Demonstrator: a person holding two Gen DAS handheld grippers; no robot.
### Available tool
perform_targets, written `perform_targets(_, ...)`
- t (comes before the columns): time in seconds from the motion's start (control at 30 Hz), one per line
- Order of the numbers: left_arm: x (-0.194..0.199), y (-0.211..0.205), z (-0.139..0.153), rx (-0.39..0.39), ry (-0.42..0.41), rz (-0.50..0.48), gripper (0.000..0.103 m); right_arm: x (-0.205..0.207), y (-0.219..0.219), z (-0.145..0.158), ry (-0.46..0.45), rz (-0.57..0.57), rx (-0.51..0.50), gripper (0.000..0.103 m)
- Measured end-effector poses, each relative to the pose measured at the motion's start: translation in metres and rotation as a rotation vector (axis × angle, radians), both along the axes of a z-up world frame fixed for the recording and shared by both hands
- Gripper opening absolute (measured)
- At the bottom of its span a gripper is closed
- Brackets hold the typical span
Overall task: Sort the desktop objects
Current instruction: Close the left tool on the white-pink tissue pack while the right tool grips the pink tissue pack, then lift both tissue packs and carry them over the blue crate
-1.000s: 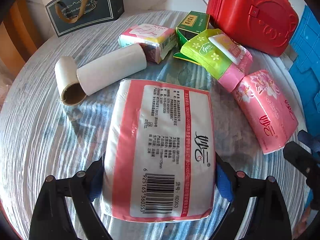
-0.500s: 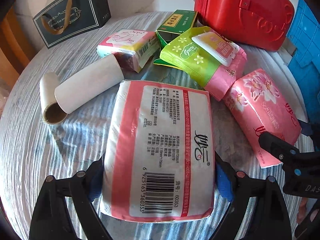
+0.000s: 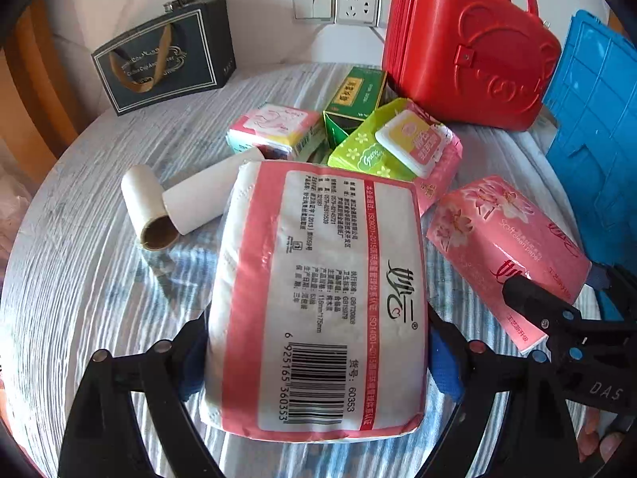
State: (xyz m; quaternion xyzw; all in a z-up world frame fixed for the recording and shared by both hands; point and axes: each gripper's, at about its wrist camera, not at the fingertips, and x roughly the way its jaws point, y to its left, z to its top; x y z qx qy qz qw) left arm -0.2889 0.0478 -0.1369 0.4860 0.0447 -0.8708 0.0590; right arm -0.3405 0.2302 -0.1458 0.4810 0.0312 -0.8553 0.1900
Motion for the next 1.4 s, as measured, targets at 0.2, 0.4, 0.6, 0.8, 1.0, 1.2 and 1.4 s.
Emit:
perform_targets(0.2,0.038,-0.008,0.052,-0.011,0.123,-0.004,0.089,0.051,-0.009,0.066,0.158,0.001,-0.024,0.093)
perform_targets(0.4,0.083,-0.003,0.117,-0.024,0.278,-0.053,0.089,0.116,-0.008,0.143,0.348,-0.029,-0.044,0.093)
perform_targets(0.6,0.122,0.018,0.168,-0.009,0.419,-0.146,0.089,0.18,0.009,0.202,0.51,-0.126,-0.034,0.093)
perform_targets(0.8,0.146,0.058,0.206,0.019,0.519,-0.261,0.089,0.236,0.045,0.247,0.632,-0.247,0.004,0.093)
perform_targets(1.0,0.159,0.113,0.237,0.036,0.596,-0.343,0.089,0.271,0.092,0.281,0.726,-0.34,0.026,0.093)
perform_targets(1.2,0.167,0.192,0.262,0.047,0.64,-0.388,0.089,0.291,0.165,0.298,0.8,-0.415,0.028,0.093)
perform_targets(1.4,0.172,0.288,0.28,0.017,0.658,-0.419,0.089,0.293,0.263,0.307,0.814,-0.469,0.015,0.093)
